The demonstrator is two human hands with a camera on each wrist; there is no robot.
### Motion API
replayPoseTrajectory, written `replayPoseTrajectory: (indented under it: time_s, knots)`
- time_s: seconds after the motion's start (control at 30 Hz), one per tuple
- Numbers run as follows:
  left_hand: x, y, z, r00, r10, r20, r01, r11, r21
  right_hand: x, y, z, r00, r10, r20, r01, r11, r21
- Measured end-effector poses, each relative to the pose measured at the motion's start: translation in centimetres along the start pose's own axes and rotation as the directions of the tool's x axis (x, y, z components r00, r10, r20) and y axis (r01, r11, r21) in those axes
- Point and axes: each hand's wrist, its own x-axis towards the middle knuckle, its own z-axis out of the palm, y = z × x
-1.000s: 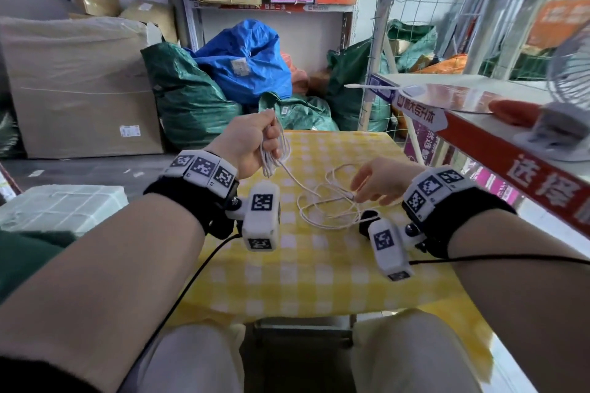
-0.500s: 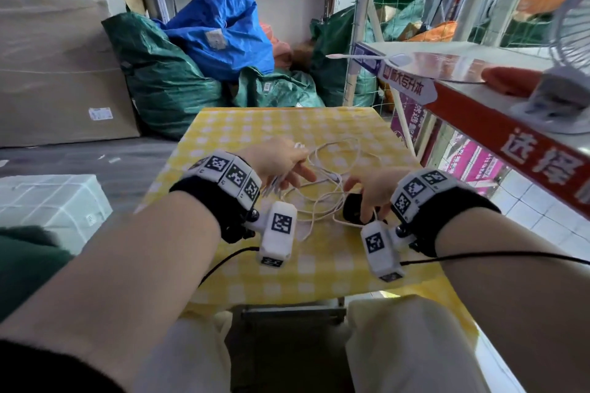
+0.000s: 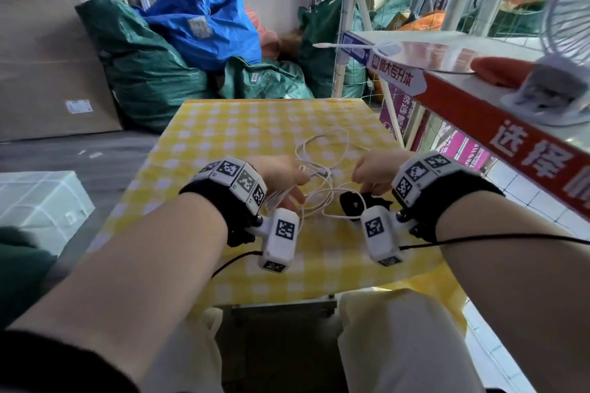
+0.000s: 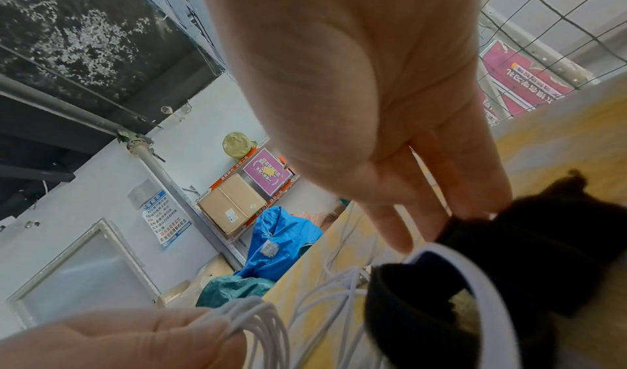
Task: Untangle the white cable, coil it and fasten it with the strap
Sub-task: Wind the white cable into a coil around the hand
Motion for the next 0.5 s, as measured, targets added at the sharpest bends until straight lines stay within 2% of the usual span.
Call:
replayPoseTrajectory:
  time_s: [0.1, 0.2, 0.37, 0.5]
  knots:
    - [0.3, -0.3, 0.4, 0.999, -0.039, 0.007, 0.039, 0.999, -0.031, -0.3, 0.4, 0.4, 0.999, -0.04, 0.0, 0.04, 0.998, -0.051]
    - [0.1, -0.1, 1.0, 1.0, -0.014, -0.009, 0.014, 0.999, -0.029, -0.7, 0.8, 0.8, 0.997, -0.069, 0.032, 0.074, 0.974, -0.216]
    - [0.2, 0.1, 1.8, 1.0, -0.01, 0.012, 0.011, 0.99, -0.141, -1.0, 0.8, 0.5, 0.977, -0.088, 0.193, 0.132, 0.964, -0.231]
    - [0.5, -0.2, 2.2, 1.0, -0.015, -0.009, 0.013, 0.982, -0.19, 0.2, 1.3, 1.4, 0.986, -0.058, 0.156, 0.103, 0.95, -0.295]
